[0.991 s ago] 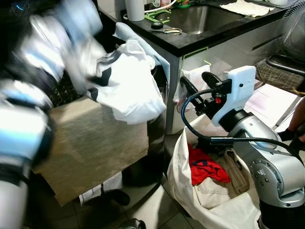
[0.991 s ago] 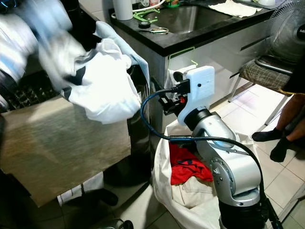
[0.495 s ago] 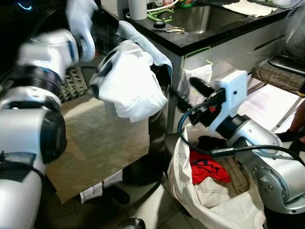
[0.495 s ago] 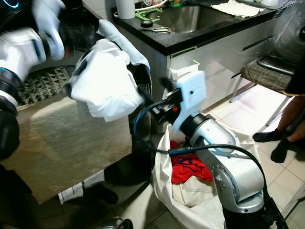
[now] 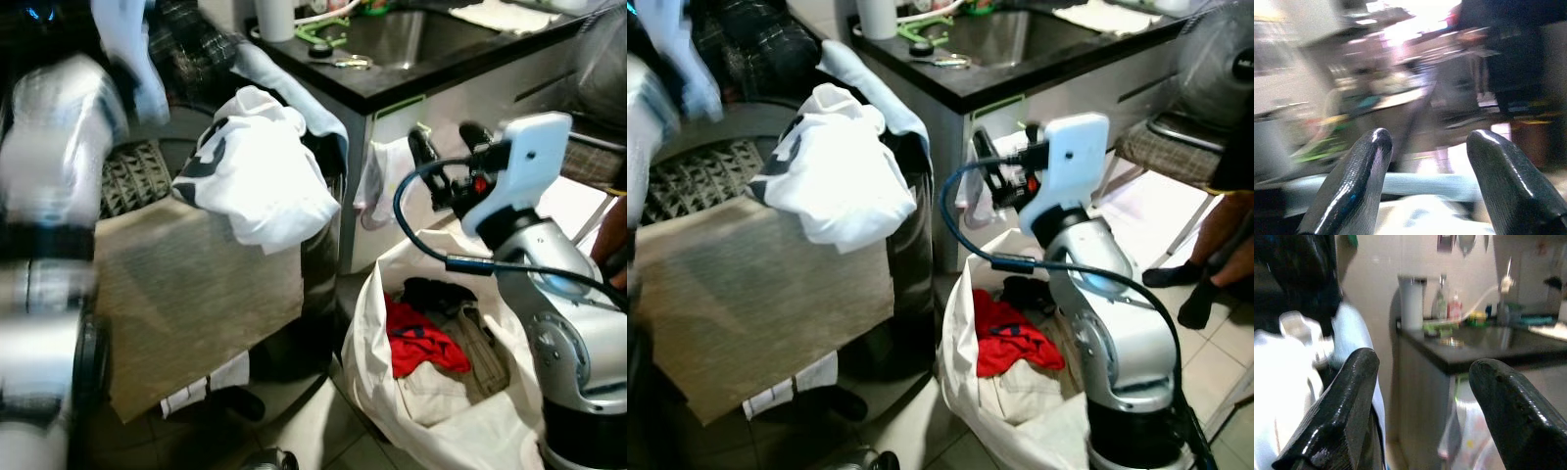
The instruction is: Clothes washing
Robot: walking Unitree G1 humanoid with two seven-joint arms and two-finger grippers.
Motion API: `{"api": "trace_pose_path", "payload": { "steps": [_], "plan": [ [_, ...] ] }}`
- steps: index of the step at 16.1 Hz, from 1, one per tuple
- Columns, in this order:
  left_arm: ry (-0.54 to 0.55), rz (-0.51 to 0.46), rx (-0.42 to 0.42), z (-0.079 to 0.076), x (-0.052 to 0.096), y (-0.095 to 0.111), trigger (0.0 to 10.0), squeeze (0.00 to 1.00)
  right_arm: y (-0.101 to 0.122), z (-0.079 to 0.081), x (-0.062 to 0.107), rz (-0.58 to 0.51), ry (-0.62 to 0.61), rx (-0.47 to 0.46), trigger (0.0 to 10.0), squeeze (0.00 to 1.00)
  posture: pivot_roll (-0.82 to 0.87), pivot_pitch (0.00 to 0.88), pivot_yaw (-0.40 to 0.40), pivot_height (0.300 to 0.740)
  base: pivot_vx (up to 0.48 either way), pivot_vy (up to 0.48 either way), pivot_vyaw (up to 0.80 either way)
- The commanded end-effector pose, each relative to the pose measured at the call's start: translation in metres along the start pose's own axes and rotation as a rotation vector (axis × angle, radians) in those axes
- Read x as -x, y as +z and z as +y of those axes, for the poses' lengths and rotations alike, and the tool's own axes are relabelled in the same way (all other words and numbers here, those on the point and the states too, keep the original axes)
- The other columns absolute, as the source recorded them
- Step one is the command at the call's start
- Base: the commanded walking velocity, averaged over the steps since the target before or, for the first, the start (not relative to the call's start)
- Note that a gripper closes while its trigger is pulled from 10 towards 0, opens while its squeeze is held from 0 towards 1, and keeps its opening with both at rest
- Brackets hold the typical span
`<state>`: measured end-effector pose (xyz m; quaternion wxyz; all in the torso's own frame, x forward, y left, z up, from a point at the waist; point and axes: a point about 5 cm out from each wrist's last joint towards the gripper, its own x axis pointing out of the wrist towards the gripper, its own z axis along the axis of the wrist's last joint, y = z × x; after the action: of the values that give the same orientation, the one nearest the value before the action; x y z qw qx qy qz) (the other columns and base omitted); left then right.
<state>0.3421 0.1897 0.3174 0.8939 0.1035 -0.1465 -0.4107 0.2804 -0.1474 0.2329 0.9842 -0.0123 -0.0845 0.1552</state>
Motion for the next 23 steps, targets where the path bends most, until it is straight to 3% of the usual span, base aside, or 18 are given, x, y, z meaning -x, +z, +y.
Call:
{"api": "trace_pose_path", "payload": {
  "steps": [1, 5, 6, 9, 10, 11, 12, 13, 14, 15, 16, 17, 19, 20, 23],
  "plan": [
    [-0.131, -0.028, 0.015, -0.016, 0.006, 0.011, 10.0, 0.0, -0.006, 0.0, 0.003, 0.038, 0.024, 0.004, 10.0, 0.0, -0.07, 0.0, 0.07, 0.74, 0.0, 0.0, 0.0],
    [-0.213, 0.091, 0.137, -0.055, 0.034, -0.026, 10.0, 0.0, -0.022, -0.029, -0.001, 0.076, -0.169, -0.094, 10.0, 0.0, -0.07, 0.0, 0.069, 0.74, 0.0, 0.0, 0.0],
    [-0.227, 0.139, 0.152, -0.062, 0.04, -0.033, 10.0, 0.0, -0.024, -0.03, -0.003, 0.081, -0.16, -0.11, 10.0, 0.0, -0.07, 0.0, 0.071, 0.74, 0.0, 0.0, 0.0],
    [-0.252, 0.35, 0.176, -0.079, 0.063, -0.061, 10.0, 0.0, -0.037, -0.017, -0.02, 0.109, 0.042, -0.165, 10.0, 0.0, -0.06, 0.0, 0.067, 0.74, 0.0, 0.0, 0.0],
    [-0.248, 0.388, 0.178, -0.083, 0.067, -0.066, 10.0, 0.0, -0.038, -0.017, -0.023, 0.107, 0.043, -0.169, 10.0, 0.0, -0.06, 0.0, 0.065, 0.74, 0.0, 0.0, 0.0],
    [-0.239, 0.436, 0.178, -0.085, 0.073, -0.074, 10.0, 0.0, -0.038, -0.015, -0.026, 0.096, 0.063, -0.196, 10.0, 0.6, -0.06, 0.0, 0.06, 0.74, 0.0, 0.0, 0.0],
    [-0.227, 0.494, 0.193, -0.091, 0.082, -0.083, 10.0, 0.0, -0.038, -0.013, -0.032, 0.078, 0.097, -0.23, 10.0, 0.95, -0.06, 0.0, 0.057, 0.74, 0.0, 0.0, 0.0],
    [-0.223, 0.555, 0.217, -0.098, 0.09, -0.092, 10.0, 0.0, -0.036, -0.009, -0.037, 0.072, 0.131, -0.227, 10.0, 1.0, -0.05, 0.0, 0.046, 0.74, 0.0, 0.0, 0.0],
    [-0.235, 0.633, 0.211, -0.106, 0.097, -0.101, 10.0, 0.0, -0.034, -0.005, -0.041, 0.064, 0.159, -0.22, 10.0, 1.0, -0.05, 0.0, 0.046, 0.74, 0.0, 0.0, 0.0],
    [-0.254, 0.642, 0.222, -0.113, 0.098, -0.104, 10.0, 0.0, -0.034, -0.002, -0.042, 0.058, 0.176, -0.222, 10.0, 0.85, -0.04, 0.0, 0.035, 0.74, 0.0, 0.0, 0.0],
    [-0.27, 0.614, 0.238, -0.122, 0.093, -0.103, 10.0, 0.0, -0.034, 0.002, -0.042, 0.059, 0.191, -0.213, 10.0, 0.0, -0.04, 0.0, 0.034, 0.74, 0.0, 0.0, 0.0],
    [-0.276, 0.6, 0.24, -0.126, 0.089, -0.104, 10.0, 0.0, -0.035, 0.003, -0.041, 0.062, 0.195, -0.207, 10.0, 0.0, -0.04, 0.0, 0.034, 0.74, 0.0, 0.0, 0.0],
    [-0.239, 0.558, 0.201, -0.135, 0.069, -0.11, 10.0, 0.0, -0.038, 0.008, -0.034, 0.077, 0.223, -0.183, 10.0, 0.0, -0.04, 0.0, 0.031, 0.74, 0.0, 0.0, 0.0],
    [-0.178, 0.515, 0.171, -0.134, 0.055, -0.112, 10.0, 0.0, -0.039, 0.013, -0.024, 0.085, 0.29, -0.156, 10.0, 0.0, -0.04, 0.0, 0.03, 0.74, 0.0, 0.0, 0.0],
    [-0.137, 0.454, 0.166, -0.136, 0.036, -0.113, 10.0, 0.0, -0.049, 0.022, -0.002, 0.171, 0.427, -0.063, 10.0, 0.0, -0.05, 0.0, 0.033, 0.74, 0.0, 0.0, 0.0]
  ]
}}
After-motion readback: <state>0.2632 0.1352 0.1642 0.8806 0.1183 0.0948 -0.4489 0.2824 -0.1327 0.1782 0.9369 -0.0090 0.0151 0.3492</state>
